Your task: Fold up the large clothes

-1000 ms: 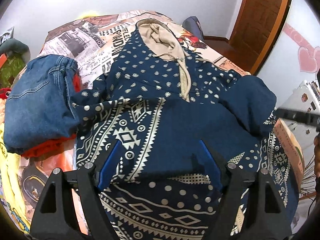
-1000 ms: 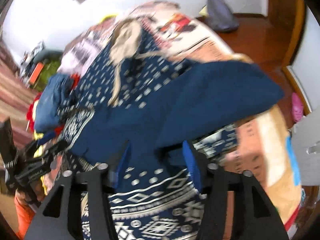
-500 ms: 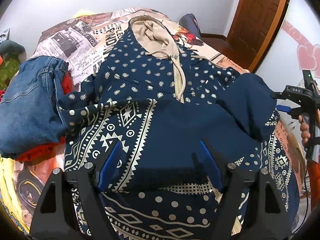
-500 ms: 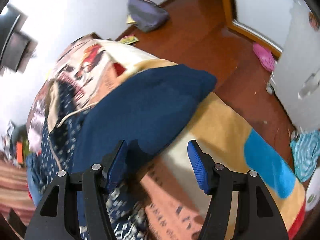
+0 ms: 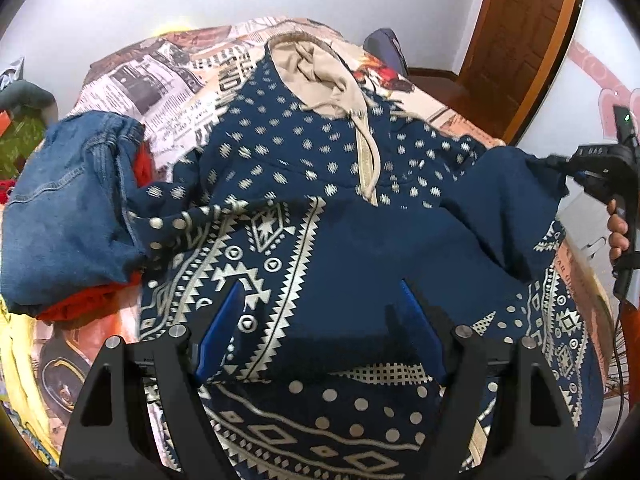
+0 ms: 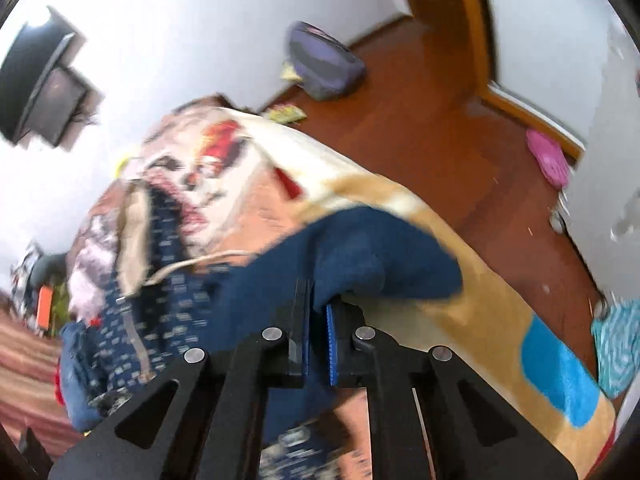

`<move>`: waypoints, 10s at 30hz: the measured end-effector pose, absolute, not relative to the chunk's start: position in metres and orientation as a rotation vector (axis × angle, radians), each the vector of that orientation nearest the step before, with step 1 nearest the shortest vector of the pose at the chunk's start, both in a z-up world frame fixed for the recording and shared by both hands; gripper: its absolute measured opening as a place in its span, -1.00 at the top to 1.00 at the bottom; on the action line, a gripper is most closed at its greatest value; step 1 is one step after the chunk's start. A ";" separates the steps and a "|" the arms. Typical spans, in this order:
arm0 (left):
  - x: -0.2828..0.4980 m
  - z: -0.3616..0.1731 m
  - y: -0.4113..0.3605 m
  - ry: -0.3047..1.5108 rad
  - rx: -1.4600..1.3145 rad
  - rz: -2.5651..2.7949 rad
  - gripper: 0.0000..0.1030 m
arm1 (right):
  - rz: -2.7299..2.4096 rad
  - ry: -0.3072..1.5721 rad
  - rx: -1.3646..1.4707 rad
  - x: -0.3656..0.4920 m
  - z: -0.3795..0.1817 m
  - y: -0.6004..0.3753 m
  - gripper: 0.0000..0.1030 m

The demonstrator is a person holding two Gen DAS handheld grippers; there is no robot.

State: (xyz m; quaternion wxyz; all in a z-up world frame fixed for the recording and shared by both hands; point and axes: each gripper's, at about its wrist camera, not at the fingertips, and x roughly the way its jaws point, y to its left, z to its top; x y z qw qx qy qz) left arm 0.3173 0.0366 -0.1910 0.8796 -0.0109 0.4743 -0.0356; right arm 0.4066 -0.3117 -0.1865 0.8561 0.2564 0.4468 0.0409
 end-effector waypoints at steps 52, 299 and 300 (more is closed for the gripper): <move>0.288 -0.222 0.046 1.058 0.122 -0.025 -0.59 | 0.405 1.039 -0.084 0.334 -0.159 -0.157 -0.16; 0.363 -0.271 0.198 1.088 -0.521 -0.053 -0.71 | 0.247 1.130 0.192 0.397 -0.231 -0.236 -0.28; 0.366 -0.271 0.196 1.077 -0.514 -0.055 -0.71 | 0.256 1.123 0.185 0.400 -0.232 -0.232 -0.28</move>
